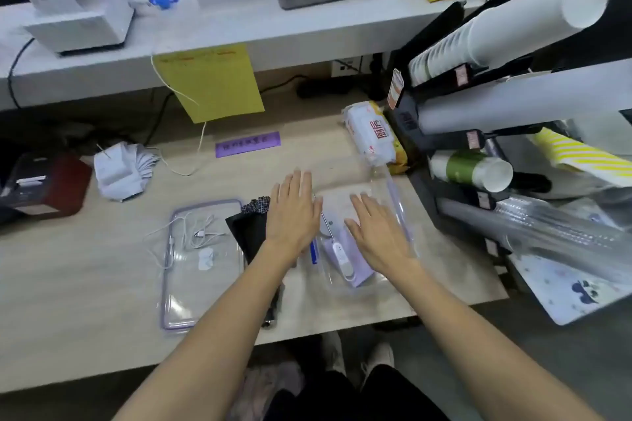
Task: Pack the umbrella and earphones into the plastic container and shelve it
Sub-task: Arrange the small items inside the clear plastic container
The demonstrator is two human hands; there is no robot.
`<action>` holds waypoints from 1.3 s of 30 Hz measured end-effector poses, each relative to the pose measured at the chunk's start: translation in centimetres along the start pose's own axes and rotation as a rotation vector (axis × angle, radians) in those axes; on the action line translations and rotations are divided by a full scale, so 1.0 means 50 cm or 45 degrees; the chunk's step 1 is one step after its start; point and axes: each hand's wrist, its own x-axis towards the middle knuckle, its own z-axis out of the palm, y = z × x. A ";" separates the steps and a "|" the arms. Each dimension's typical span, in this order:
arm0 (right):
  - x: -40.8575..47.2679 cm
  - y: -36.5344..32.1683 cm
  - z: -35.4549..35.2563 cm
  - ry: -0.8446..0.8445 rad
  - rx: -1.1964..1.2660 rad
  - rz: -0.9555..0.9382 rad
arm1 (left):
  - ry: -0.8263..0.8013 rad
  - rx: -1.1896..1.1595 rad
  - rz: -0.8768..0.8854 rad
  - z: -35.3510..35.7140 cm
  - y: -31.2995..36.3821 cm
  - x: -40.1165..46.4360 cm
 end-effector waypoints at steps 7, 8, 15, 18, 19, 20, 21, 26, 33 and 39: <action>-0.044 -0.012 0.064 -0.138 -0.118 -0.013 | -0.113 0.021 0.004 0.043 -0.013 -0.051; -0.047 -0.015 0.067 -0.152 -0.100 0.006 | -0.124 0.000 -0.005 0.044 -0.012 -0.056; -0.058 -0.027 0.103 -0.190 -0.004 0.095 | -0.175 -0.107 -0.064 0.057 0.002 -0.089; -0.056 -0.025 0.116 -0.254 0.021 0.134 | -0.163 -0.229 -0.028 0.062 0.009 -0.092; -0.054 -0.024 0.120 -0.250 0.040 0.148 | -0.141 -0.259 -0.010 0.064 0.011 -0.091; -0.053 -0.025 0.120 -0.254 0.059 0.162 | -0.112 -0.280 0.005 0.066 0.013 -0.089; -0.050 -0.026 0.122 -0.254 0.077 0.167 | -0.086 -0.288 0.012 0.068 0.016 -0.086; -0.037 -0.024 0.124 -0.308 0.141 0.204 | -0.052 -0.241 0.003 0.079 0.012 -0.048; -0.025 0.002 0.112 -0.314 0.189 0.296 | -0.116 -0.321 -0.022 0.090 0.024 0.011; -0.023 0.061 0.077 -0.282 0.157 0.365 | -0.271 -0.719 -0.401 0.098 0.077 0.071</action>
